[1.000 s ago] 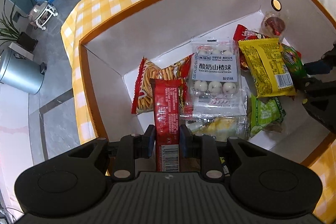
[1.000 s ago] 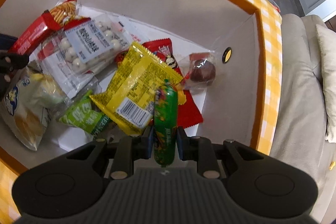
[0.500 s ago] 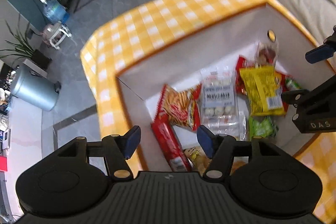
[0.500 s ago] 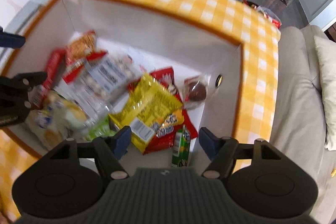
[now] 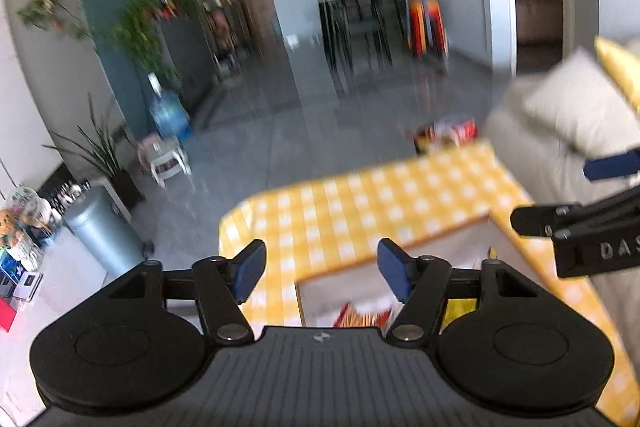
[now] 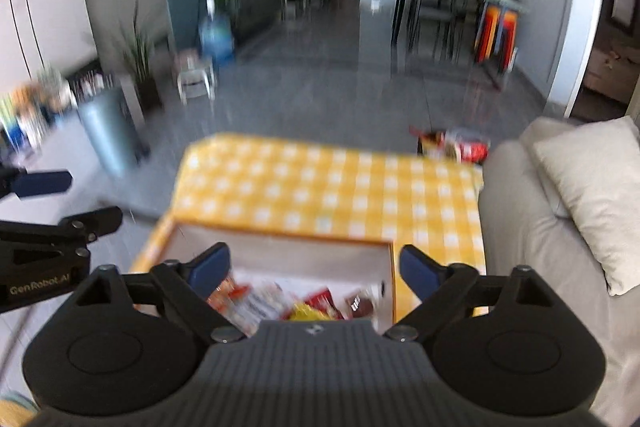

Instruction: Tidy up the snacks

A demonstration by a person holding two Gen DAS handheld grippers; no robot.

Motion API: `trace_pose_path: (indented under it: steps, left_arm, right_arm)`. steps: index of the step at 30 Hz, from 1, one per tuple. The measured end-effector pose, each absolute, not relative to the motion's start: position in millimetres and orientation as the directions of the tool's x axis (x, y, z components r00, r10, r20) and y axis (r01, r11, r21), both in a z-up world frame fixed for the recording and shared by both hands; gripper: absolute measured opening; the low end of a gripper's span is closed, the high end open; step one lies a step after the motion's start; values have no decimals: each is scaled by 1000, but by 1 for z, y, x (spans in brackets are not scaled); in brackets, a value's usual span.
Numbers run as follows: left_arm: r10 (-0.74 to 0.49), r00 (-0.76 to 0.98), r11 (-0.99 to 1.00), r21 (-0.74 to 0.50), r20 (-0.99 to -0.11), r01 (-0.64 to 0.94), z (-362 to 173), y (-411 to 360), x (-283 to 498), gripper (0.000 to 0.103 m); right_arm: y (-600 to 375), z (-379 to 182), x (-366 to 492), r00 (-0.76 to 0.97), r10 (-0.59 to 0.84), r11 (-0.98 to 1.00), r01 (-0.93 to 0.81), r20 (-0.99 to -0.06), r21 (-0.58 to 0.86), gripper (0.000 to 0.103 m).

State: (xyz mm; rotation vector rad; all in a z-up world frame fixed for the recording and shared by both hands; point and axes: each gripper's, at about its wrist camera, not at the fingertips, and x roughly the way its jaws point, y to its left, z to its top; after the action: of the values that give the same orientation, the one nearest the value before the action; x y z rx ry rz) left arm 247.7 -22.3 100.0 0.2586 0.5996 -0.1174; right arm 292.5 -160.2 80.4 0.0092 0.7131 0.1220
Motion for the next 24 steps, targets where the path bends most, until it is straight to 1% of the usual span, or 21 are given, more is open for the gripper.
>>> trace_pose_path:
  steps: [1,3,4,7,9,12,14,18,24]
  left_arm:
    - [-35,837,965,199,-547,171,107,-21,240,84]
    - [-36,866,971,187,-498,148,118,-19,225,88]
    - [-34,876,973,184,-481,139,123,-18,219,91]
    - [-9,903,979,182,-429,96,133,-18,195,96]
    - [13,921,980,188,-390,65,135,-18,180,96]
    - [33,942,980,198,-335,36,134,-19,157,98]
    - [37,945,981,193,-326,28,131,-19,146,98]
    - [26,940,984,176,-340,37,120,-17,130,99]
    - [42,921,989,150,-386,17,98,-9,116,99]
  right_arm:
    - [-162,88,283,770,125,992,-107,-626,66,96]
    - [-165,101,261,803,148,989,-113,-577,96,99]
    - [-167,105,249,818,158,987,-117,-553,109,99]
    - [-169,114,216,847,185,981,-127,-498,148,99]
    - [-170,116,195,862,200,977,-136,-466,167,99]
    - [-167,114,165,887,196,977,-141,-417,159,99]
    - [-164,111,146,903,189,979,-144,-385,143,99]
    - [-154,101,114,929,154,986,-122,-338,112,99]
    - [-142,83,83,935,102,992,-71,-340,102,99]
